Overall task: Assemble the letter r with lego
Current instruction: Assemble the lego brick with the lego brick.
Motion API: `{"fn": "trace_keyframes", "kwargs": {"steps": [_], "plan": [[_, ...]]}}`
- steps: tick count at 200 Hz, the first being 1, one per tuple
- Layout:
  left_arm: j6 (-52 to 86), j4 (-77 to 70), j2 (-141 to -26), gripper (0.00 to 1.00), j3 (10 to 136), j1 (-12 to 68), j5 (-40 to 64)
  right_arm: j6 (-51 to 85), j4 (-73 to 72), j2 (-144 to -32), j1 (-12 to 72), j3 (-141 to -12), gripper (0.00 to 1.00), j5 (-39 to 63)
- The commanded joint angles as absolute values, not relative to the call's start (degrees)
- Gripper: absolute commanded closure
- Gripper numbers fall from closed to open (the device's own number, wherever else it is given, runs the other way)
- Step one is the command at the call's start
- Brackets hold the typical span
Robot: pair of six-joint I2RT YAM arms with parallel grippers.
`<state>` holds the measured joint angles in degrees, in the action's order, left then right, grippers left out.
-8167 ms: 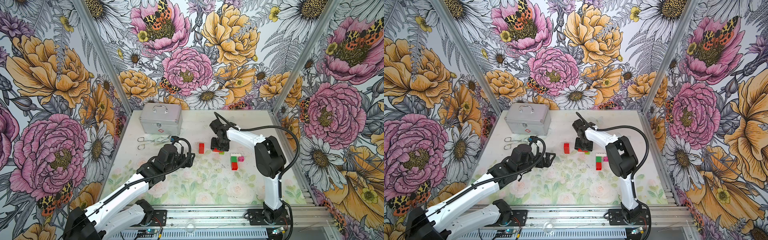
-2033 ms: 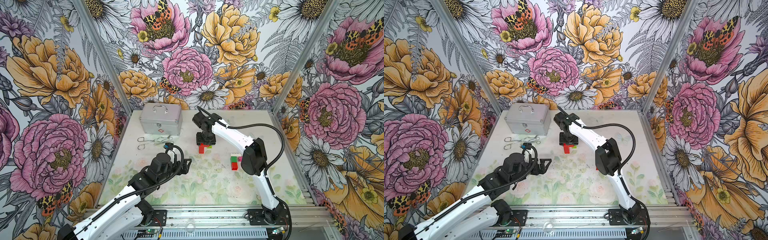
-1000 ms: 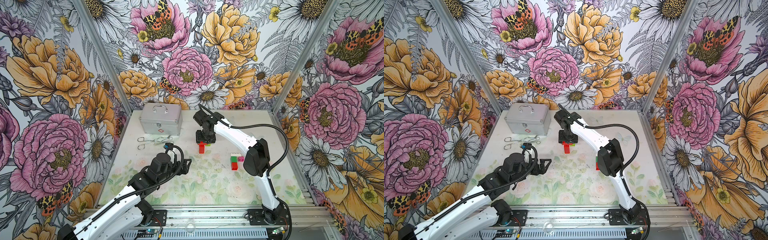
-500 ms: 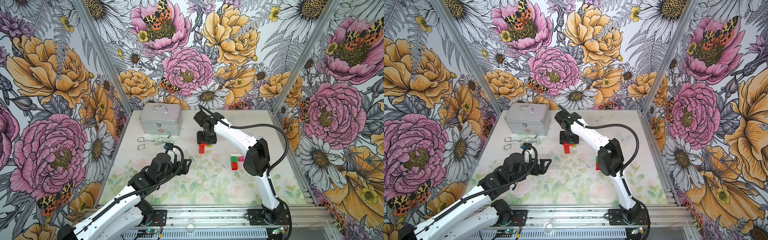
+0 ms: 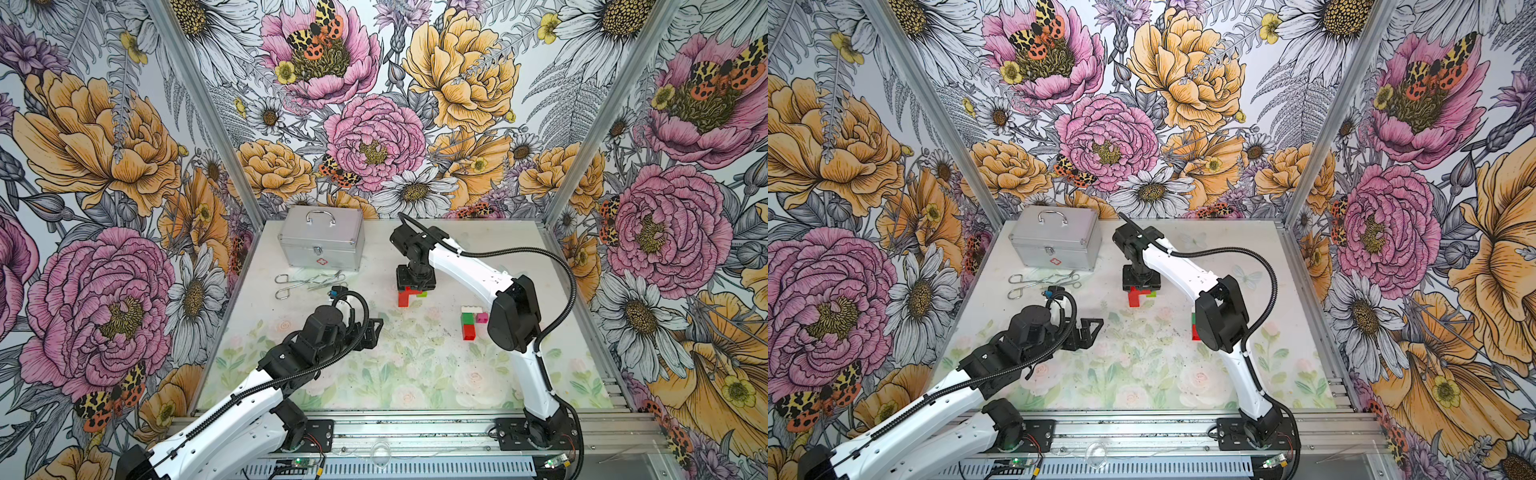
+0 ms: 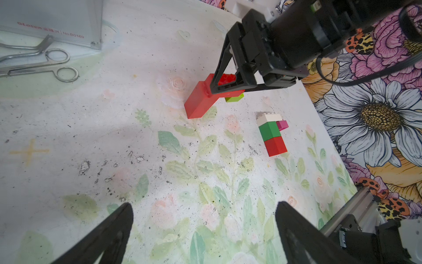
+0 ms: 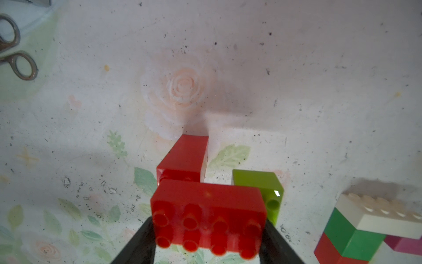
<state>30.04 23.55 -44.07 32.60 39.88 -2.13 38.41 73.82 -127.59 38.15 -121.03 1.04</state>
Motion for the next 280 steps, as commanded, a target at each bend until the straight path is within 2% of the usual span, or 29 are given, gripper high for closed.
{"fn": "trace_keyframes", "kwargs": {"steps": [1, 280], "plan": [[30.1, 23.7, -44.6, 0.01, 34.2, 39.5, -3.1, 37.7, 72.8, -128.1, 37.7, -120.4, 0.69, 0.8], [30.2, 21.6, -45.7, 0.01, 33.6, 39.4, -1.3, 37.1, 72.7, -128.4, 38.0, -120.9, 0.69, 2.7]]}}
